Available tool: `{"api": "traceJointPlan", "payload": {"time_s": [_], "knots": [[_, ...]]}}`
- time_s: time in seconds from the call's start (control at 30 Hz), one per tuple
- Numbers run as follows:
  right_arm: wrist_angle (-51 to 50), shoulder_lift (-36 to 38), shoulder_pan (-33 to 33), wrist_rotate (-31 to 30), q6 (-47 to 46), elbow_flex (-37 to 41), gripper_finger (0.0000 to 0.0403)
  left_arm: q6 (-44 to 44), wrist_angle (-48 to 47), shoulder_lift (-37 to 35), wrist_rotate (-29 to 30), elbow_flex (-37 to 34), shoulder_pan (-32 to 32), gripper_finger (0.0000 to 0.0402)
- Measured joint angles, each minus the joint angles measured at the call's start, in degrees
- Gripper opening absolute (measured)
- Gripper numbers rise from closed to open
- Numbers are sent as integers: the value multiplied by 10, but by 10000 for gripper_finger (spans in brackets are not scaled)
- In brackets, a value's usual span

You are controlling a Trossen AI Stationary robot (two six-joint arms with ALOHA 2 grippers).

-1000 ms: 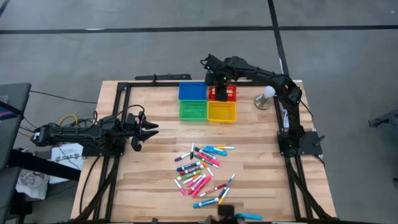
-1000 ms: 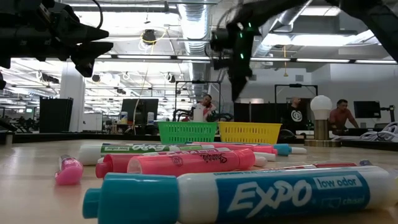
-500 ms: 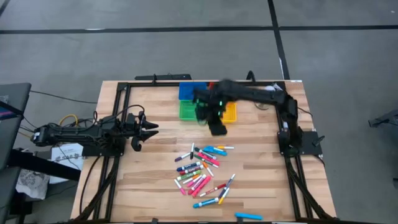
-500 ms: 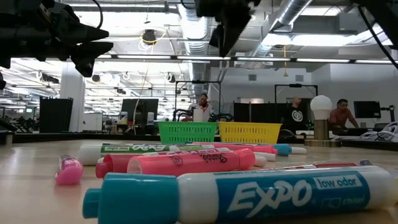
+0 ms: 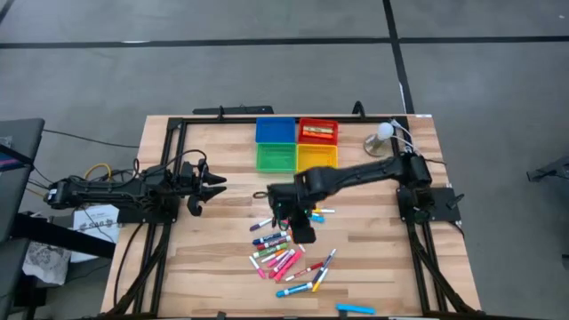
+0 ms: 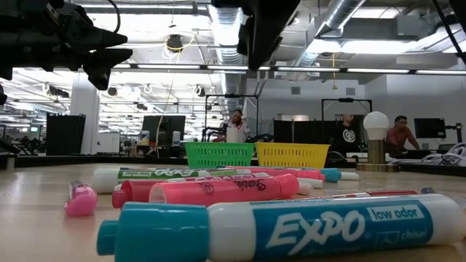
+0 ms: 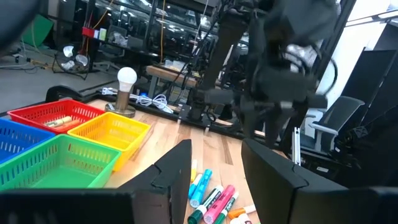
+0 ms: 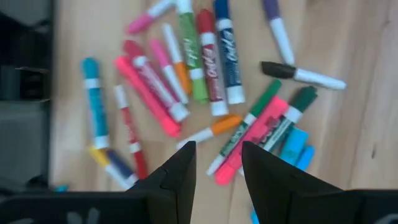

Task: Pick & Place Markers
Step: Put the light blue marker in the red bin

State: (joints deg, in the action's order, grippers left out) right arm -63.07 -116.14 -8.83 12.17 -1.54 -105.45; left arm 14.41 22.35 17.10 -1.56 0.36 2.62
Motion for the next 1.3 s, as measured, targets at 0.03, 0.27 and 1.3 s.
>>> {"api": "traceJointPlan", "payload": {"time_s": [0.03,0.27,1.3], "knots": [[4,0,-4,-18,-13,12,118,0,0,0,0,0,0,141],[-5,0,-11,-62,-56,66,142,0,0,0,0,0,0,141],[-122,0,-66,1,-65,155,209,0,0,0,0,0,0,141]]}}
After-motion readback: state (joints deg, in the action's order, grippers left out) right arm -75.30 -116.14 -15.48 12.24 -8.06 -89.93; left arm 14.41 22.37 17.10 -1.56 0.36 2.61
